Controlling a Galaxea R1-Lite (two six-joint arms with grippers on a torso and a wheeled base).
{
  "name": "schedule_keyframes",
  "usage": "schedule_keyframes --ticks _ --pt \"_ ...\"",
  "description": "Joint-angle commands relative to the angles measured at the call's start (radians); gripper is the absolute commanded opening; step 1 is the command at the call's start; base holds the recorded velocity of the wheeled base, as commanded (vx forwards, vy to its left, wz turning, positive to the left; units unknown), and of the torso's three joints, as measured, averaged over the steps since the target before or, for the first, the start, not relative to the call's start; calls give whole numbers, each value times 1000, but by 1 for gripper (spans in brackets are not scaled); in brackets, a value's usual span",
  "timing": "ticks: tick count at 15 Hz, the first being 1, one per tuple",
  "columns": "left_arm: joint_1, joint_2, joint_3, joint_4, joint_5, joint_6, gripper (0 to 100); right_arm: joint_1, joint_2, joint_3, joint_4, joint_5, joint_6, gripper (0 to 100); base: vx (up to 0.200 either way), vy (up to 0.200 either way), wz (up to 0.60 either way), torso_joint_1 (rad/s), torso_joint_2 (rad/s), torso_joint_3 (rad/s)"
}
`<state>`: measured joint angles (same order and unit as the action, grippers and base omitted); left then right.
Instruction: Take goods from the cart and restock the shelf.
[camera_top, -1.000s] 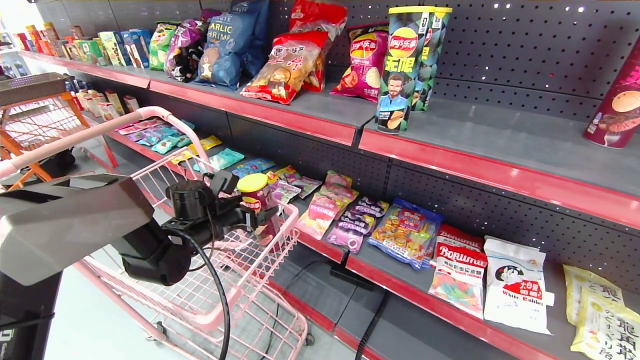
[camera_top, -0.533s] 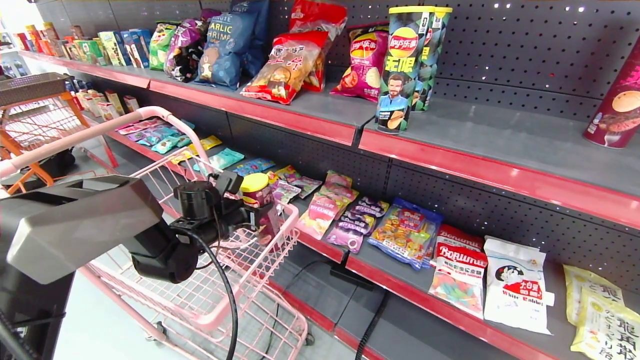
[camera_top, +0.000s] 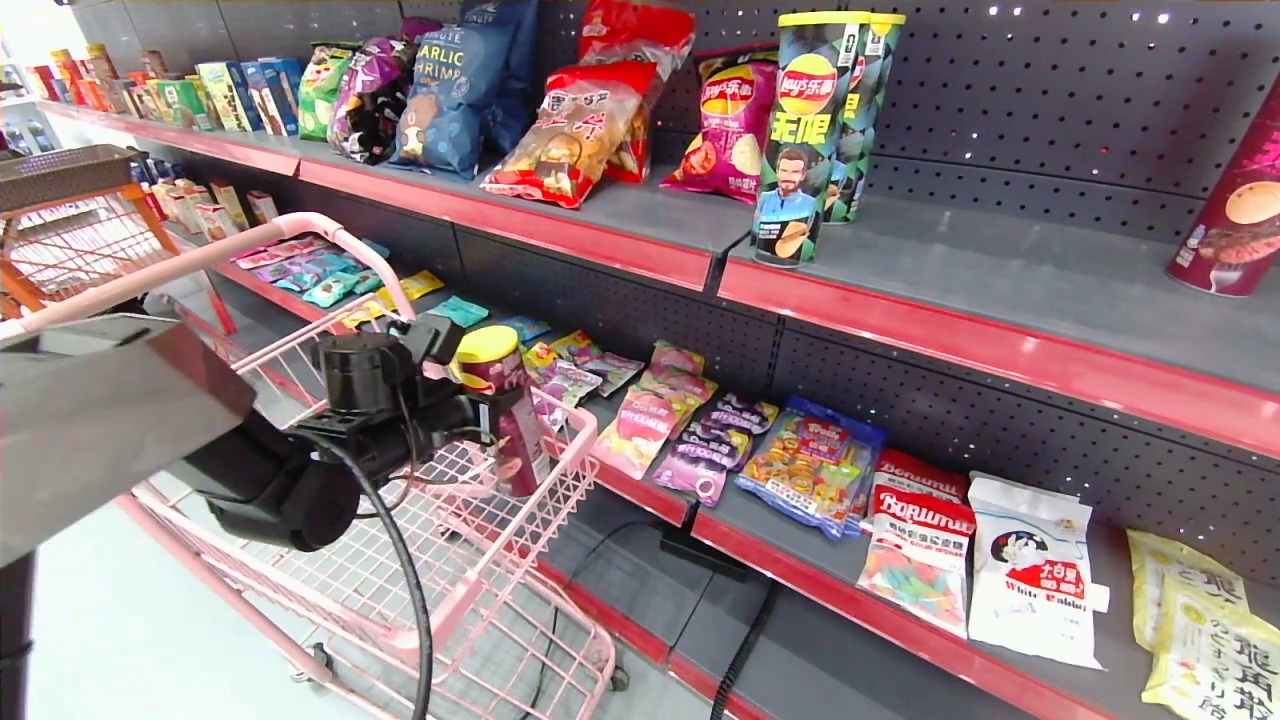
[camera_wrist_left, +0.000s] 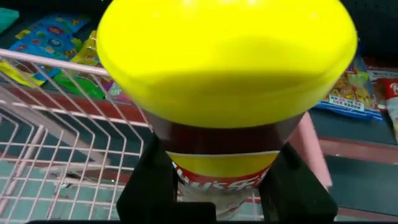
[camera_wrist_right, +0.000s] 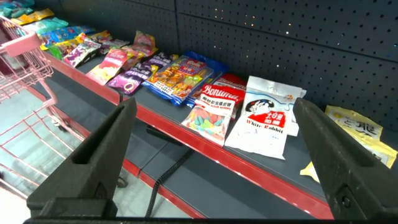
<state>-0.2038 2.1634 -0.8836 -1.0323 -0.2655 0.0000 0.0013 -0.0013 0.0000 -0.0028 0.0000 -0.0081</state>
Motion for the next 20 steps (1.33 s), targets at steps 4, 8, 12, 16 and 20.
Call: schedule_keyframes --ticks 4,8,12,16,20 --pt "53 -665 385 160 -3 3 0 0 1 0 0 -2 0 100 0 0 0 0 0 0" --pt "118 -1097 511 399 -3 3 0 0 1 0 0 -3 2 100 0 0 0 0 0 0" --pt "152 -1533 443 999 -8 3 0 0 1 0 0 -6 5 100 0 0 0 105 -339 -217" --pt "153 -1731 496 1049 -3 -2 0 0 1 0 0 -6 3 100 0 0 0 188 -531 -333" --pt "155 -1777 499 1054 215 -18 0 0 1 0 0 -6 2 100 0 0 0 231 -572 -360"
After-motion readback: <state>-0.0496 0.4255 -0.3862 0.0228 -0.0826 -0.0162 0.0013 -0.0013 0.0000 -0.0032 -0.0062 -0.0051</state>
